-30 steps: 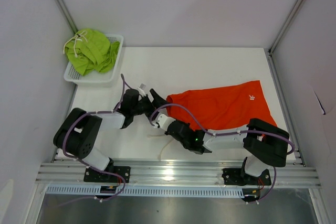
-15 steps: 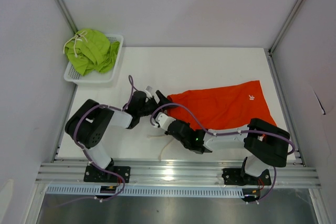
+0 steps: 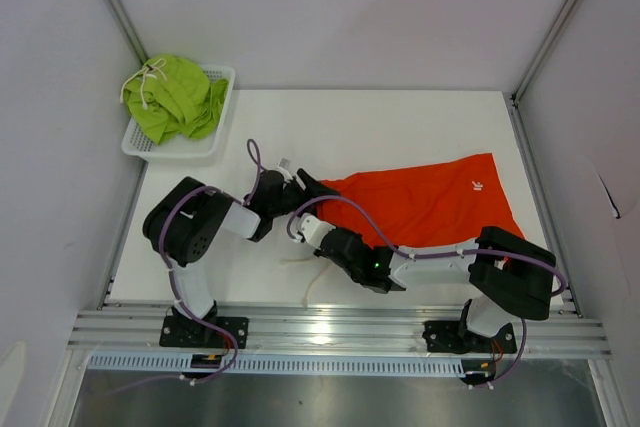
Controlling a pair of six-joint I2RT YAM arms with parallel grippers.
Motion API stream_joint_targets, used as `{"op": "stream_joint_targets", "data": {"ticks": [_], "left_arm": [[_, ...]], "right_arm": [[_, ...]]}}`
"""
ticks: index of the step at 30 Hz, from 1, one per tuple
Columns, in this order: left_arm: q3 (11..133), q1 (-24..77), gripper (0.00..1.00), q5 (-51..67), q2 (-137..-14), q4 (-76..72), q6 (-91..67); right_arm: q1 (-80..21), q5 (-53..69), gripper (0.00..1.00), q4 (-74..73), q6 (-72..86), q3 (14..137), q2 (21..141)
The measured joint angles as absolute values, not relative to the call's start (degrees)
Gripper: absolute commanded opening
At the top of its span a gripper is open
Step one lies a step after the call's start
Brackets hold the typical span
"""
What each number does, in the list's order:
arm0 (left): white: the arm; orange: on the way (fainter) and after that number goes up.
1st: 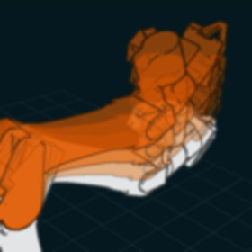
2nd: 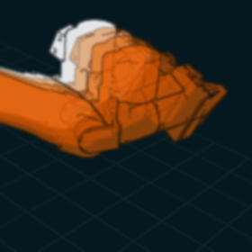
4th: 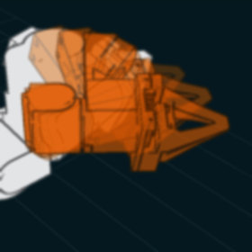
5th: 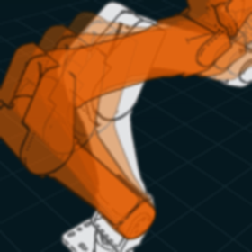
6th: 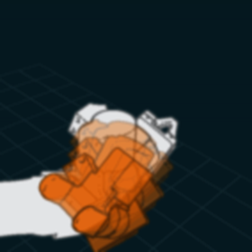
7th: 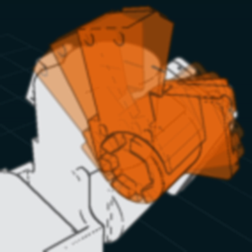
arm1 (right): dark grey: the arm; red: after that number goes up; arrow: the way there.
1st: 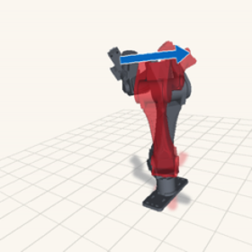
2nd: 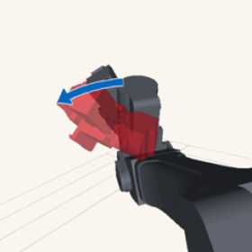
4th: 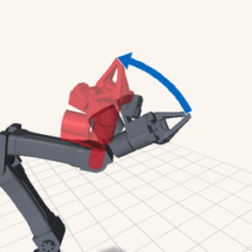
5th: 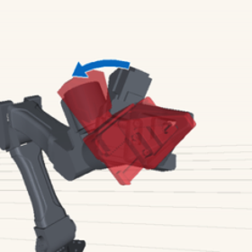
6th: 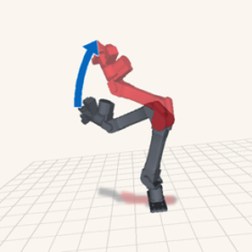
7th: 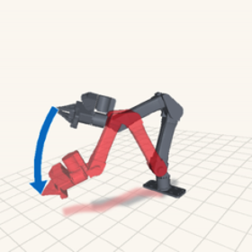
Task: Fold and stack the shorts
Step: Fold the shorts
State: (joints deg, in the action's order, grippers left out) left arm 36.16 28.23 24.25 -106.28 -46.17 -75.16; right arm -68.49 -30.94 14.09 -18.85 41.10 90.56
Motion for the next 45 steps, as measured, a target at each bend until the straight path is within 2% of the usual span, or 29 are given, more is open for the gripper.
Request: {"op": "stream_joint_targets", "data": {"ticks": [1, 3, 4, 6, 7, 9, 10, 11, 13, 19, 23, 26, 29, 30, 33, 45], "left_arm": [[36.2, 28.2, 0.61, 24.0, -106.3, -46.2, -75.1], [36.2, 28.2, 0.56, 23.4, -106.2, -45.8, -74.9], [36.2, 28.2, 0.45, 23.0, -106.0, -45.5, -74.7], [36.2, 28.3, 0.32, 22.3, -105.5, -44.5, -74.1], [36.2, 28.3, 0.22, 22.0, -105.2, -43.8, -73.5], [36.2, 28.3, 0.09, 21.3, -104.5, -42.4, -72.8], [36.2, 28.3, 0.04, 21.1, -104.3, -41.7, -72.4], [36.3, 28.3, 0.0, 20.8, -104.1, -41.2, -71.9], [37.1, 28.3, 0.0, 20.1, -104.0, -38.9, -70.9], [42.7, 28.3, 0.0, 19.2, -103.7, -29.1, -66.1], [45.8, 27.7, 0.0, 19.1, -102.8, -22.3, -61.9], [47.8, 26.4, 0.0, 19.2, -102.1, -15.9, -58.0], [49.5, 24.6, 0.0, 19.3, -101.3, -9.8, -54.2], [49.8, 23.9, 0.0, 19.4, -100.8, -7.9, -53.0], [51.3, 22.1, 0.0, 19.5, -99.5, -1.6, -49.4], [57.6, 13.6, 0.0, 19.5, -92.8, 19.0, -38.3]], "right_arm": [[-68.5, -30.9, 0.02, 14.1, -18.9, 41.1, 90.6], [-68.5, -31.0, 0.02, 14.1, -18.9, 41.1, 90.6], [-68.5, -31.0, 0.04, 14.1, -18.9, 41.1, 90.6], [-68.6, -31.0, 0.07, 14.1, -18.9, 41.1, 90.6], [-68.7, -31.1, 0.18, 14.1, -18.9, 41.1, 90.6], [-69.1, -31.3, 0.33, 14.3, -19.1, 41.1, 90.9], [-69.3, -31.5, 0.45, 14.3, -19.0, 41.1, 91.0], [-69.6, -31.6, 0.5, 14.3, -18.7, 41.1, 91.2], [-70.3, -31.4, 0.59, 13.7, -18.6, 41.2, 91.3], [-69.8, -27.2, 0.63, 11.0, -15.7, 41.5, 86.5], [-65.7, -23.7, 0.61, 9.9, -11.9, 41.5, 78.5], [-60.3, -21.2, 0.54, 9.7, -7.9, 40.8, 71.6], [-52.9, -18.6, 0.36, 9.6, -2.8, 39.1, 66.5], [-49.9, -17.5, 0.21, 9.1, -0.8, 38.7, 65.7], [-42.5, -14.7, 0.0, 6.6, 5.2, 38.3, 66.2], [-35.8, -5.1, 0.0, -2.4, 25.8, 40.7, 78.4]]}}
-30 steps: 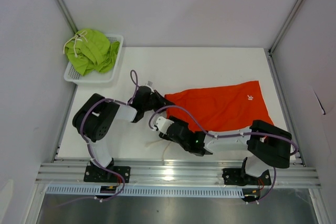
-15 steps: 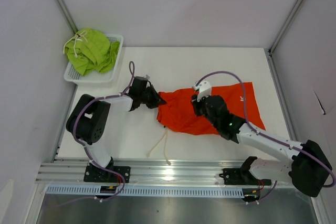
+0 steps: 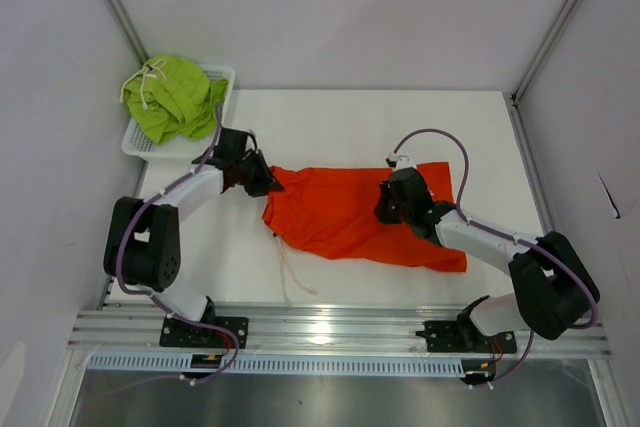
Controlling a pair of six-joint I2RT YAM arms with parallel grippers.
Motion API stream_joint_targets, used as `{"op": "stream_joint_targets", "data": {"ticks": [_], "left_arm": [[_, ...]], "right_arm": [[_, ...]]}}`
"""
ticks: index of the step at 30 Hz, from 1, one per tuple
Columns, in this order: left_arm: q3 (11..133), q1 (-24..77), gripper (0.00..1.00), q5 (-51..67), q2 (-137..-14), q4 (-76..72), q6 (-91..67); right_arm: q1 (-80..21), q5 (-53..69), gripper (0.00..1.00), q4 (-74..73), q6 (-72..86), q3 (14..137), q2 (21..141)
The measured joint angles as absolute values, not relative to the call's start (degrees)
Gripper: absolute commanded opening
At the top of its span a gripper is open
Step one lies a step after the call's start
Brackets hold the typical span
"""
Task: Fold and stack the shorts
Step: Fold the shorts
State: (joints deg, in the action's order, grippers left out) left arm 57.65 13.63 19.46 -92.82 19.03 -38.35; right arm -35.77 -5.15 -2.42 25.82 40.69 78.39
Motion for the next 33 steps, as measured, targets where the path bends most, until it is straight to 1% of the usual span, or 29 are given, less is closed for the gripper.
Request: {"op": "stream_joint_targets", "data": {"ticks": [6, 9, 12, 18, 24, 25, 26, 27, 28, 29, 31, 33], "left_arm": [[57.8, 7.9, 0.0, 19.5, -88.9, 23.9, -35.4], [58.2, 6.5, 0.0, 19.4, -88.5, 25.8, -34.5], [60.8, 5.5, 0.0, 19.2, -88.6, 29.5, -33.9], [73.0, 5.0, 0.0, 16.2, -90.1, 37.9, -32.2], [80.2, 3.7, 0.0, 13.4, -90.4, 43.2, -31.4], [80.9, 3.4, 0.0, 13.2, -90.6, 43.9, -31.3], [81.6, 3.2, 0.0, 13.0, -90.9, 44.5, -31.2], [82.1, 3.0, 0.0, 12.6, -91.4, 44.9, -31.0], [82.2, 3.0, 0.0, 12.4, -91.7, 45.2, -31.0], [82.2, 3.0, 0.0, 12.2, -91.9, 45.4, -30.9], [82.2, 3.0, 0.0, 12.1, -92.7, 45.8, -30.9], [82.2, 3.0, 0.0, 11.8, -93.5, 45.8, -30.8]], "right_arm": [[-27.2, -0.6, 0.0, -6.2, 29.4, 43.2, 82.4], [-24.7, 1.2, 0.0, -8.0, 30.0, 43.7, 83.5], [-24.5, 2.5, 0.0, -9.7, 30.0, 44.1, 85.6], [-25.8, 3.4, 0.0, -12.9, 30.1, 43.8, 86.7], [-31.8, -0.9, 0.0, -15.9, 30.4, 43.3, 86.4], [-32.9, -1.6, 0.02, -16.4, 30.5, 43.0, 86.1], [-33.6, -2.1, 0.13, -16.5, 30.6, 42.5, 85.5], [-33.9, -2.3, 0.2, -16.5, 30.8, 41.6, 84.2], [-33.8, -2.5, 0.33, -16.6, 31.1, 40.9, 83.3], [-33.5, -2.5, 0.37, -16.6, 31.5, 40.1, 81.9], [-32.8, -2.4, 0.42, -16.9, 31.5, 38.9, 79.0], [-32.3, -2.3, 0.44, -17.3, 31.5, 38.3, 76.4]]}}
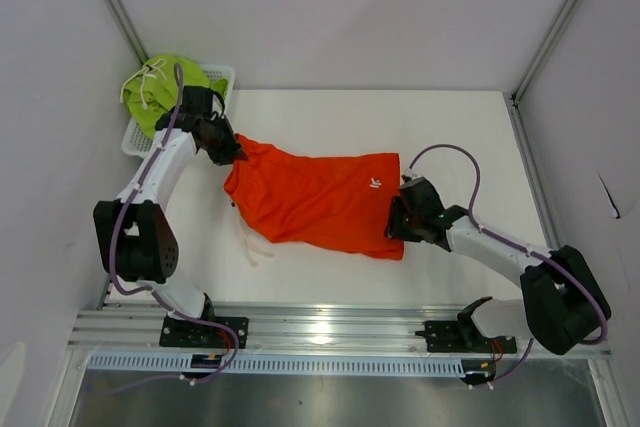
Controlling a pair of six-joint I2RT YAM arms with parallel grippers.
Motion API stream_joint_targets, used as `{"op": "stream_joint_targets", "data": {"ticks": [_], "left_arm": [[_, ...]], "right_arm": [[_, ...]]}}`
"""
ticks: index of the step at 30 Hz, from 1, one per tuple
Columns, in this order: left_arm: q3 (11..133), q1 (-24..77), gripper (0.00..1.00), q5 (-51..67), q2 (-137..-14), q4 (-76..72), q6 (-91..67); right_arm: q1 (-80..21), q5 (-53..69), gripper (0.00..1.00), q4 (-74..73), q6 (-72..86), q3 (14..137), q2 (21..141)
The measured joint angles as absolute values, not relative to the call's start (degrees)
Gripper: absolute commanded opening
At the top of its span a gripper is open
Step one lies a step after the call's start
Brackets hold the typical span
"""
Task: Fold and stack the shorts
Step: Fold the shorts
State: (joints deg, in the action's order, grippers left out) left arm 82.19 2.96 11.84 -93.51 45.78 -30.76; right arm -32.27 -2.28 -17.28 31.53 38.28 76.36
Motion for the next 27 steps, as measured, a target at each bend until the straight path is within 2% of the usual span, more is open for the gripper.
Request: {"op": "stream_joint_targets", "data": {"ticks": [5, 18, 21, 22, 23, 24, 26, 27], "left_arm": [[81.4, 3.0, 0.0, 11.1, -94.7, 45.4, -30.3], [81.3, 3.0, 0.0, 9.7, -94.8, 45.6, -30.2], [81.3, 3.0, 0.0, 9.3, -94.8, 45.6, -30.0], [81.3, 3.0, 0.0, 9.3, -94.8, 45.6, -29.9], [81.3, 3.0, 0.0, 9.2, -94.8, 45.6, -29.9], [81.3, 3.0, 0.0, 9.1, -94.8, 45.6, -29.9], [81.3, 3.0, 0.0, 9.0, -94.8, 45.6, -29.9], [81.3, 3.0, 0.0, 8.8, -94.8, 45.6, -29.9]], "right_arm": [[-30.9, -2.1, 0.46, -18.0, 31.6, 38.3, 72.7], [-28.3, 1.0, 0.45, -17.5, 32.9, 35.6, 74.5], [-27.7, 2.1, 0.39, -17.1, 33.0, 35.1, 74.7], [-27.6, 2.5, 0.28, -16.8, 33.0, 35.1, 74.7], [-27.5, 2.9, 0.22, -16.4, 32.9, 35.0, 74.8], [-27.5, 3.4, 0.1, -15.9, 33.0, 34.8, 74.8], [-27.5, 4.0, 0.0, -15.4, 33.4, 34.6, 74.8], [-27.5, 4.2, 0.0, -15.2, 33.5, 34.5, 74.8]]}}
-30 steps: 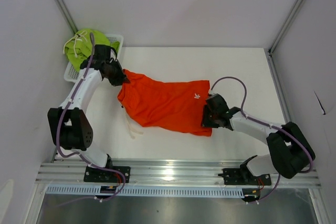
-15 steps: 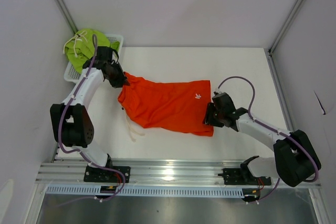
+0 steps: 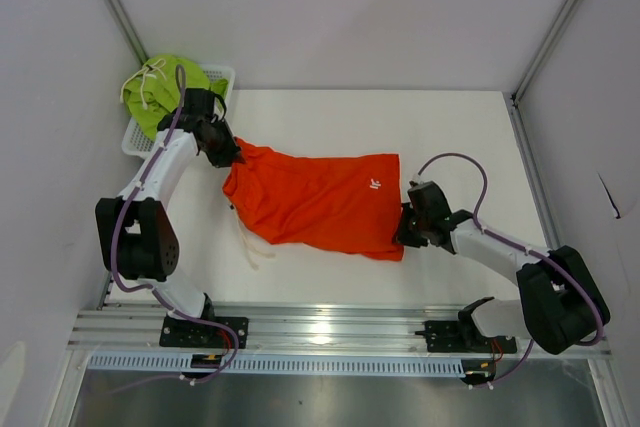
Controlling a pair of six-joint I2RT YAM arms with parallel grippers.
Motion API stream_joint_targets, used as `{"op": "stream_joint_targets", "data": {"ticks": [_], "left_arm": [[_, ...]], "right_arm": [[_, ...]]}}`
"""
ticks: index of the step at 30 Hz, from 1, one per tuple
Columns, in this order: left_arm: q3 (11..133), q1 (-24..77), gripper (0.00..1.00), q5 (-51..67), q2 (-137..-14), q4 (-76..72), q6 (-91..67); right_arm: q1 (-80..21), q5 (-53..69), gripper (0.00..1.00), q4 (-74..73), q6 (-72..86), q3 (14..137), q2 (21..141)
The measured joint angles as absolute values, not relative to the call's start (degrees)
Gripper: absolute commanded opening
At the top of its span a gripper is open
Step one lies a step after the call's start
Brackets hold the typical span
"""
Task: Fold and stack the shorts
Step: Fold the shorts
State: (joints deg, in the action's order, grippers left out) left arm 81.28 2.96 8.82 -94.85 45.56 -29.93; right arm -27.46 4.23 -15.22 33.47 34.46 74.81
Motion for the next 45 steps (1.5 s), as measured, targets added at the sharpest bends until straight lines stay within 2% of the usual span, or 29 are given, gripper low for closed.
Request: {"op": "stream_joint_targets", "data": {"ticks": [29, 30, 31, 33, 35, 45], "left_arm": [[81.3, 2.4, 0.0, 4.9, -95.5, 46.0, -30.6], [81.3, 2.4, 0.0, 4.8, -95.5, 46.0, -30.6], [81.3, 2.4, 0.0, 4.8, -95.5, 46.1, -30.6], [81.3, 2.4, 0.0, 4.8, -95.5, 46.1, -30.6], [81.4, 2.4, 0.0, 4.6, -95.5, 46.3, -30.6], [86.0, 3.2, 0.0, 3.1, -95.5, 51.5, -30.6]], "right_arm": [[-26.5, 4.0, 0.0, -18.1, 33.6, 27.0, 65.8], [-26.5, 4.0, 0.02, -18.2, 33.6, 27.0, 65.8], [-26.5, 3.9, 0.09, -18.2, 33.6, 27.0, 65.8], [-26.4, 3.9, 0.29, -18.3, 33.6, 27.0, 65.7], [-26.4, 3.8, 0.35, -18.5, 33.4, 27.1, 65.7], [-27.9, 2.2, 0.35, -18.6, 32.4, 38.5, 69.9]]}}
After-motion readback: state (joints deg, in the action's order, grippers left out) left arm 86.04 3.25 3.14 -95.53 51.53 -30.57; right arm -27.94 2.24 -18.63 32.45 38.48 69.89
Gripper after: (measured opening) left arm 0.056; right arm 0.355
